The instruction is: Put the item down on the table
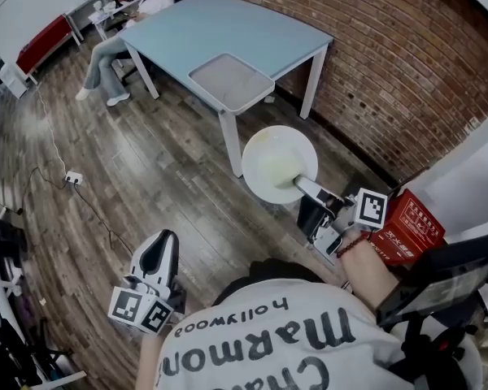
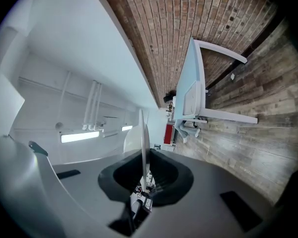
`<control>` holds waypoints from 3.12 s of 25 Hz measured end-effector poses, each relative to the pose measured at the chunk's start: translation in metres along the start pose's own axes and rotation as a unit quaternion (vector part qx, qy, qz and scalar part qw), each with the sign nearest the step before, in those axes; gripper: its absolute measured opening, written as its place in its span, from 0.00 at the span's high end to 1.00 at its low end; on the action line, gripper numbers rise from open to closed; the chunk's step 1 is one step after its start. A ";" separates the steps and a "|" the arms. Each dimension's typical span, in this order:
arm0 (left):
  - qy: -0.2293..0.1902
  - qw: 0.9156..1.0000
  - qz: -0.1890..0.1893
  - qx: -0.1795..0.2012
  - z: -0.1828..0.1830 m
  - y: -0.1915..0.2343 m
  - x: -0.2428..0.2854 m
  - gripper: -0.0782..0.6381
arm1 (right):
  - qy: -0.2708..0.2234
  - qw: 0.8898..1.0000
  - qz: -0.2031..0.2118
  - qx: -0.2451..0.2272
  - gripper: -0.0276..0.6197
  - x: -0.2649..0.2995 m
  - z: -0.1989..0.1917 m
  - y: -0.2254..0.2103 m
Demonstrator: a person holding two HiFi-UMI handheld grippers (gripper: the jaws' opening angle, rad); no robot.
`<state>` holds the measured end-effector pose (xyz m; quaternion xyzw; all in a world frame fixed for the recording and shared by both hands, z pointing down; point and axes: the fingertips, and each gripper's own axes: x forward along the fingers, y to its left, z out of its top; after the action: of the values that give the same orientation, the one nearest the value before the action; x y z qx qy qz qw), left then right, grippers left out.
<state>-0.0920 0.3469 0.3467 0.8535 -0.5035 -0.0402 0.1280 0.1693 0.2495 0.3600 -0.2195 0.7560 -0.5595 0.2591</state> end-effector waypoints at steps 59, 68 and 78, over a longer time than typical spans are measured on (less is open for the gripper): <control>0.006 0.998 0.065 -0.023 0.030 0.141 0.288 0.84 | 0.054 0.997 -0.033 0.044 0.91 0.209 0.260 -0.157; 0.012 0.999 0.046 -0.020 0.047 0.187 0.315 0.84 | 0.045 0.996 -0.067 0.044 0.91 0.244 0.270 -0.176; 0.023 0.998 0.037 -0.037 0.050 0.229 0.350 0.84 | 0.055 0.992 -0.106 0.047 0.91 0.279 0.276 -0.205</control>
<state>-0.1245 -0.0720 0.3793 0.8297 -0.5298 -0.0349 0.1723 0.1391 -0.1832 0.4502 -0.2546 0.7143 -0.6302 0.1670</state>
